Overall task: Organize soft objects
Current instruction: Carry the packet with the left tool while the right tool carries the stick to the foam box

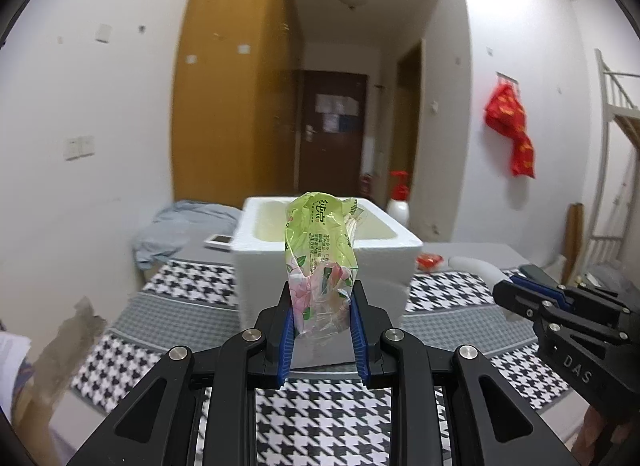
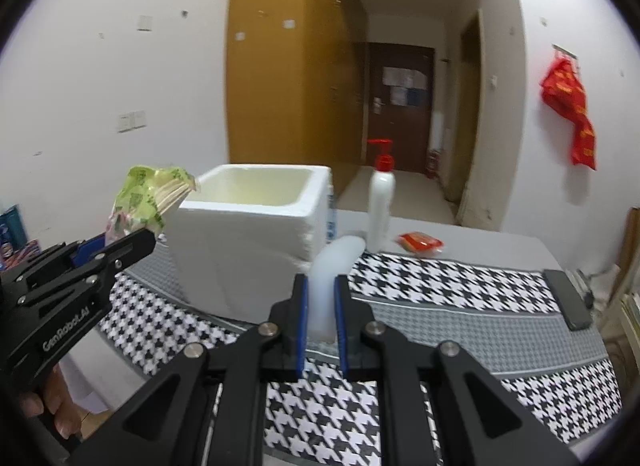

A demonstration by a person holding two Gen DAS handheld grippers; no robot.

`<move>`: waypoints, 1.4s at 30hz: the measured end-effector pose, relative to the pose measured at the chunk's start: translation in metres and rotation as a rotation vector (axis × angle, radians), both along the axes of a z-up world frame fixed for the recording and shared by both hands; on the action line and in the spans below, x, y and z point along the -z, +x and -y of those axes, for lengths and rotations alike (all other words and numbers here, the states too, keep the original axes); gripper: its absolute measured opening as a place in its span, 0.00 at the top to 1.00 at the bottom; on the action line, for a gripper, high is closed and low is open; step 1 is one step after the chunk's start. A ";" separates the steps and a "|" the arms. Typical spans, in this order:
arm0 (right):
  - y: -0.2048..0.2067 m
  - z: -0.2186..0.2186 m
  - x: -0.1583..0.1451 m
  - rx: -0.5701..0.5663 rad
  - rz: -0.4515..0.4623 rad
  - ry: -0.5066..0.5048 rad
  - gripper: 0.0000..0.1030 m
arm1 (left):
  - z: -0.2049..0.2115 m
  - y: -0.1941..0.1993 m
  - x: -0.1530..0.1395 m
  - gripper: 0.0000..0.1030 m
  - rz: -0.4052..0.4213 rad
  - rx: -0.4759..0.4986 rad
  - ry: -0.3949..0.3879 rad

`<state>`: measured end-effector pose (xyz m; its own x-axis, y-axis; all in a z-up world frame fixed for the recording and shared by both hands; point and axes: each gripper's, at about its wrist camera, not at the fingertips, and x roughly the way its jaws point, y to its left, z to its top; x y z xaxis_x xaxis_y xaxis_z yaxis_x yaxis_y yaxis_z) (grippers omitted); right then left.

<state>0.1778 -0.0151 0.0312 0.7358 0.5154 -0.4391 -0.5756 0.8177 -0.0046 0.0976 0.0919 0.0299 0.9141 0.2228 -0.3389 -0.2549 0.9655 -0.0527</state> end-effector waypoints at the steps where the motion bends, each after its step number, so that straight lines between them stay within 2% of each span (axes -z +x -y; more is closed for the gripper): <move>1: -0.001 -0.001 -0.001 -0.011 0.002 0.003 0.85 | 0.000 -0.004 0.000 0.74 0.001 -0.017 0.002; 11: -0.011 -0.021 -0.004 -0.139 0.031 0.010 0.85 | -0.004 -0.020 -0.003 0.74 0.006 -0.116 0.003; 18: -0.008 -0.030 -0.012 -0.125 0.041 0.022 0.85 | -0.012 -0.009 -0.010 0.75 0.013 -0.088 0.013; 30: 0.004 -0.043 -0.043 -0.115 0.067 0.059 0.85 | -0.025 0.004 -0.036 0.75 0.044 -0.049 0.064; 42: 0.029 -0.055 -0.061 -0.095 0.077 0.063 0.85 | -0.032 0.028 -0.054 0.75 0.054 -0.003 0.063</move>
